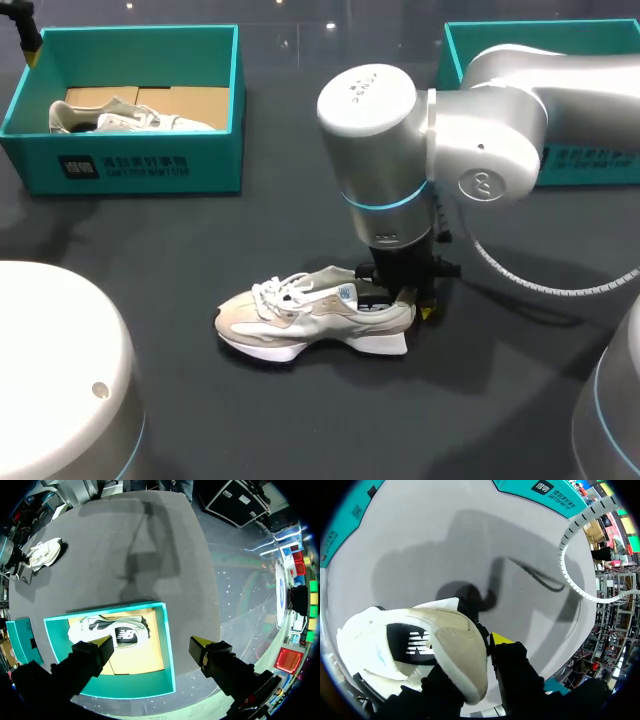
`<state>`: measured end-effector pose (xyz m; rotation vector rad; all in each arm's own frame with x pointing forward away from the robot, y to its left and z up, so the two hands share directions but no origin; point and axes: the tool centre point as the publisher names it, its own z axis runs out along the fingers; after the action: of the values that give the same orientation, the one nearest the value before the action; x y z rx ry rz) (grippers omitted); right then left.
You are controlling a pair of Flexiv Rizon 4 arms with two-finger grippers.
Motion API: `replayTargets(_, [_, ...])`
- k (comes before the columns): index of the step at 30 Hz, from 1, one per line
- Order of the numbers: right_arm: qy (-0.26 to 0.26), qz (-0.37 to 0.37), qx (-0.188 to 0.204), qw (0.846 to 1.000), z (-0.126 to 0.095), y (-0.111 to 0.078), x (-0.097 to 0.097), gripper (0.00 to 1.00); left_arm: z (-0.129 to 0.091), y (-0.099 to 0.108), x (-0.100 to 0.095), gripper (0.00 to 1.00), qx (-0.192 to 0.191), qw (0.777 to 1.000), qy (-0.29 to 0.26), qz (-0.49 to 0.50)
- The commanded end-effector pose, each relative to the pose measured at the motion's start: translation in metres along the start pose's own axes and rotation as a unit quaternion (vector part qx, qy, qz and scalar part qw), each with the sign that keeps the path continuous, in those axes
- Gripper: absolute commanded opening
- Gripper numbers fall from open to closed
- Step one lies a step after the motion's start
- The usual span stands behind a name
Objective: Take the shoe out of the shoebox, open the shoe tongue, remove and reinsert the insole, then place the shoe into the shoebox
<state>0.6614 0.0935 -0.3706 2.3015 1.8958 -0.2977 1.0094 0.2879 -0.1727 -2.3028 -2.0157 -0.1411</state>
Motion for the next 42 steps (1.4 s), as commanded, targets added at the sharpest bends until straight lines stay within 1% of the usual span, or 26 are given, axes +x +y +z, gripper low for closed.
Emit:
replayTargets(1, [0.0,0.175,-0.017,0.984,-0.007,-0.009,-0.004,0.0,0.0,-0.001,0.0,1.0,-0.001,1.0,0.001,0.001])
replayTargets(7, [0.002,0.195,-0.002,0.981,0.002,-0.005,-0.006,0.0,0.0,-0.001,0.0,1.0,-0.001,1.0,0.001,0.001])
replayTargets(15, [0.002,0.196,0.012,0.98,0.016,0.003,0.0,0.0,0.0,-0.001,0.0,1.0,-0.001,1.0,0.001,0.001])
replayTargets(23, [0.0,0.194,0.014,0.981,0.018,0.001,0.002,0.0,0.0,-0.001,0.0,1.0,-0.001,1.0,0.001,0.001])
replayTargets(24, [0.001,0.194,0.015,0.981,0.019,0.0,0.001,0.11,0.0,-0.001,0.0,1.0,-0.001,1.0,0.001,0.001])
replayTargets(26, [0.002,0.194,0.016,0.981,0.02,0.0,0.001,0.36,0.0,-0.001,0.0,1.0,-0.001,1.0,0.001,0.001])
replayTargets(27, [0.002,0.194,0.017,0.981,0.02,-0.001,0.0,0.4,0.0,-0.001,0.0,1.0,-0.001,1.0,0.001,0.001])
replayTargets(30, [0.004,0.194,0.017,0.981,0.017,-0.002,0.0,0.44,0.0,-0.001,0.0,1.0,-0.001,1.0,0.001,0.001])
replayTargets(31, [0.007,0.194,0.018,0.981,0.016,-0.002,-0.001,0.49,0.0,-0.001,0.0,1.0,-0.001,1.0,0.001,0.001])
replayTargets(35, [0.02,0.193,0.015,0.981,0.007,-0.005,-0.004,0.55,0.0,-0.001,0.0,1.0,-0.001,1.0,0.001,0.001])
replayTargets(37, [0.024,0.193,0.014,0.981,0.002,-0.006,-0.005,0.65,0.0,-0.001,0.0,1.0,-0.001,1.0,0.001,0.001])
replayTargets(40, [0.044,0.188,0.013,0.981,-0.009,-0.008,-0.007,0.82,0.0,-0.001,0.0,1.0,-0.001,1.0,0.001,0.001])
replayTargets(42, [0.053,0.184,0.017,0.981,-0.017,-0.009,-0.009,0.85,0.0,-0.001,0.0,1.0,-0.001,1.0,0.001,0.001])
